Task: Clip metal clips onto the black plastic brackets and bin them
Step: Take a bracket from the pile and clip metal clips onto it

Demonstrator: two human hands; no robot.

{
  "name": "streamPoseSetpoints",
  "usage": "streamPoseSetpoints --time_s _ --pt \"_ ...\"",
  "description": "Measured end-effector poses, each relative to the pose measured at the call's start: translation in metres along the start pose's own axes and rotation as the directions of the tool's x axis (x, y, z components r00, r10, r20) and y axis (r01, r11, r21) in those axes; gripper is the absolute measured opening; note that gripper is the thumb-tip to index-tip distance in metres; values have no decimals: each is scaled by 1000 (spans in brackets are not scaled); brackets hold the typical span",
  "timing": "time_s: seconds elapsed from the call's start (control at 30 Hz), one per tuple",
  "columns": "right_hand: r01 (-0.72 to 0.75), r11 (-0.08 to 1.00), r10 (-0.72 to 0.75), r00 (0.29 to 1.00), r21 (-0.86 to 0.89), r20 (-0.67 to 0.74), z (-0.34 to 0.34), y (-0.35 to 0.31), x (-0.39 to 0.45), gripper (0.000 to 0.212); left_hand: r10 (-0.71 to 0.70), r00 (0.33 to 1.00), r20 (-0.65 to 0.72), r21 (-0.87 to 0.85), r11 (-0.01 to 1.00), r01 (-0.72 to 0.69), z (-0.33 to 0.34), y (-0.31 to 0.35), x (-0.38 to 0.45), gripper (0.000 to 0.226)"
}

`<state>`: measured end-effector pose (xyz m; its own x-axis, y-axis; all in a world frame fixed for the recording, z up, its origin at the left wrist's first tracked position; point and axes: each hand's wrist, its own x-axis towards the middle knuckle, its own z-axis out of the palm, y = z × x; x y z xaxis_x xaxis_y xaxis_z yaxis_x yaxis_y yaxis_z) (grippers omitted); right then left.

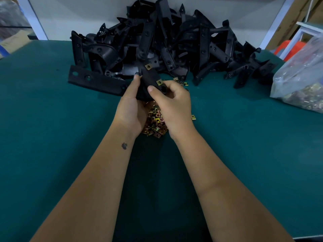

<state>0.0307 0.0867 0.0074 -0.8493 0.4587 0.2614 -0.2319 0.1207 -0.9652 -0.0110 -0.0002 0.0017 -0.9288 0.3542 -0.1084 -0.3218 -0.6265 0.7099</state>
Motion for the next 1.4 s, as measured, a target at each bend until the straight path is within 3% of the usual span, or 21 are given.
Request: streamPoseSetpoints --time_s 0.2,0.27,0.37,0.47,0.67,0.77,0.83,0.93,1.0,1.07,1.13,1.23,1.4 --pt "-68 964 107 984 257 -140 -7 -1 5 11 160 979 -123 258 958 -125 -3 1 4 15" --pt "-144 917 198 974 373 -111 -10 -1 7 12 223 968 -116 323 930 -176 -5 1 4 31" --pt "-219 793 253 967 568 21 -9 -1 9 13 257 960 -109 303 929 -214 -2 -1 2 31" --pt "-260 771 256 962 581 91 -2 0 6 9 260 962 -87 320 921 -220 3 -3 -1 30" --pt "-263 768 323 946 585 1 -8 -1 8 8 351 932 -93 497 828 -262 10 -2 -8 23" --pt "-252 774 308 951 581 2 -15 -4 10 10 394 908 -141 462 838 -291 14 -7 -13 15" --pt "-279 712 357 934 645 10 -17 -5 9 10 388 907 -162 433 854 -288 18 -14 -18 14" --pt "-328 528 441 894 784 77 -18 -8 6 5 367 919 -143 409 868 -283 31 -23 -25 7" --pt "-326 511 429 899 795 93 -24 -13 4 4 356 921 -160 381 883 -275 47 -29 -31 11" --pt "-314 547 406 910 776 82 -38 -20 -1 19 360 918 -166 385 881 -276 67 -37 -37 13" --pt "-254 600 389 921 758 0 -63 -26 -7 32 335 932 -137 393 882 -260 90 -50 -46 10" --pt "-107 654 391 895 749 -213 -113 -34 -26 31 227 972 -63 403 897 -183 127 -82 -67 9" --pt "102 753 384 734 650 -560 -213 -46 -80 8 9 990 140 444 893 -70 188 -159 -121 24"
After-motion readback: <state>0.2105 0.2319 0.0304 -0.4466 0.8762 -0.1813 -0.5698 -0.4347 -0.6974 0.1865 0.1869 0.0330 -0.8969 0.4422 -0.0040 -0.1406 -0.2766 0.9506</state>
